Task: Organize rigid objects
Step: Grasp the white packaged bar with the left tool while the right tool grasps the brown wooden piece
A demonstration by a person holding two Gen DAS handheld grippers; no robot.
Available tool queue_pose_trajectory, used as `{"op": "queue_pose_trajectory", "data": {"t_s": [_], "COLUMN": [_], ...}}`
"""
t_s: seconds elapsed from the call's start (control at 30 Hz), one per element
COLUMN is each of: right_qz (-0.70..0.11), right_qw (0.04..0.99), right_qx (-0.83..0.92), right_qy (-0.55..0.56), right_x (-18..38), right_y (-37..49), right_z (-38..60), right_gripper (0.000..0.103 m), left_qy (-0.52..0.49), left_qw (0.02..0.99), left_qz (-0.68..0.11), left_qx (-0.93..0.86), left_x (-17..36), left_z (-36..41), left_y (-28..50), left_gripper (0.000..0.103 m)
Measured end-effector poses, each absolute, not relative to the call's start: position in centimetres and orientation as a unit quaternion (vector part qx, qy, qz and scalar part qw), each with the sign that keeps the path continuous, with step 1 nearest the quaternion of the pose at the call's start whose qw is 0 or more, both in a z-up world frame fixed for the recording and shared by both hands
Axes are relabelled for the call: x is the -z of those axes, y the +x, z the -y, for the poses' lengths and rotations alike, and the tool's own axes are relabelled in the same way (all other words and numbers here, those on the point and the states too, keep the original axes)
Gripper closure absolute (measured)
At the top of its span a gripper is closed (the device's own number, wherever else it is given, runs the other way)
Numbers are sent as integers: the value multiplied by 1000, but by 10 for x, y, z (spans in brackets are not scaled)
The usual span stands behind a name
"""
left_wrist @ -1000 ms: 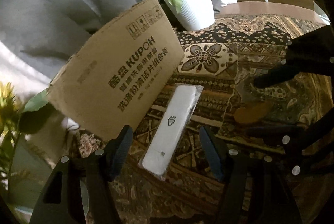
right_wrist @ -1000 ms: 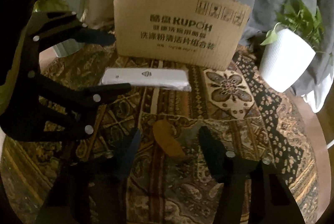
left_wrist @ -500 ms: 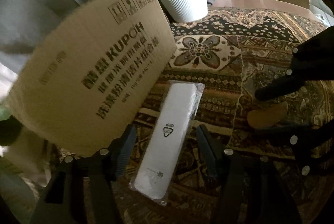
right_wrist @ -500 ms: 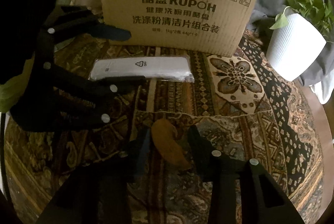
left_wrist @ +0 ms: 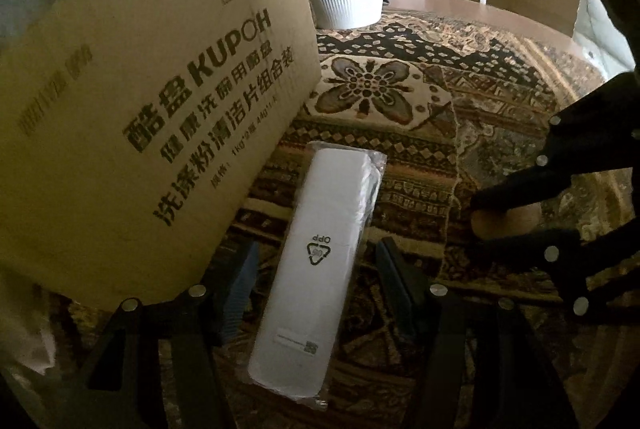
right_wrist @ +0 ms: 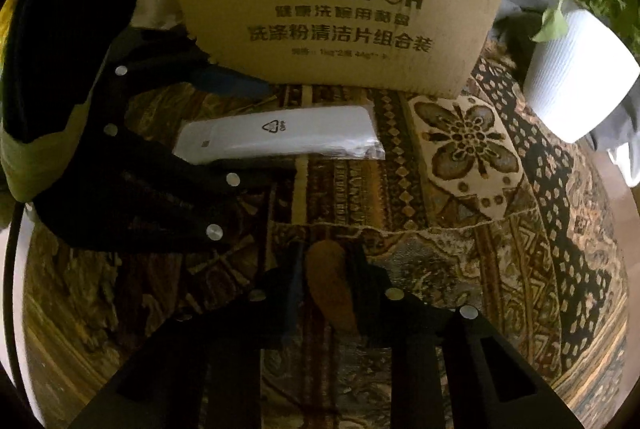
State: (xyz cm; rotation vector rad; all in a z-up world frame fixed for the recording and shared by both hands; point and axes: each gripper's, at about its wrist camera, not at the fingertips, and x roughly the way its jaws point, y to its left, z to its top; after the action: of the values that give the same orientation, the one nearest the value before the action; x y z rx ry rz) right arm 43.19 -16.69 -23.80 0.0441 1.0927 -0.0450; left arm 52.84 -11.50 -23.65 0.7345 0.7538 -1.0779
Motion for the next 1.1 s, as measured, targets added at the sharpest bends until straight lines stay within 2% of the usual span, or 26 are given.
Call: {"op": "queue_pose_trajectory", "data": {"t_s": [0.23, 0.37, 0.5, 0.63, 0.83, 1.1], "right_qz": [-510, -504, -504, -500, -484, -459], "right_qw": [858, 861, 861, 863, 872, 886], "right_qx": [49, 57, 56, 58, 57, 52], "right_qy": [32, 30, 30, 34, 45, 41], "right_x": [229, 225, 226, 227, 223, 215], "right_y": [442, 447, 447, 444, 436, 422], "right_z": [172, 174, 172, 174, 182, 191], "right_gripper": [79, 79, 79, 79, 79, 79], "left_qy": [282, 266, 238, 164, 98, 91], "left_qw": [714, 724, 738, 758, 807, 829], "left_qz": [-388, -398, -415, -450, -448, -427], "left_qx": [510, 497, 476, 443, 371, 349], "left_x": [239, 238, 236, 236, 236, 229], "left_z": [111, 110, 106, 98, 86, 78], "left_y": [544, 544, 542, 541, 524, 501], "left_gripper": [45, 59, 61, 63, 63, 65]}}
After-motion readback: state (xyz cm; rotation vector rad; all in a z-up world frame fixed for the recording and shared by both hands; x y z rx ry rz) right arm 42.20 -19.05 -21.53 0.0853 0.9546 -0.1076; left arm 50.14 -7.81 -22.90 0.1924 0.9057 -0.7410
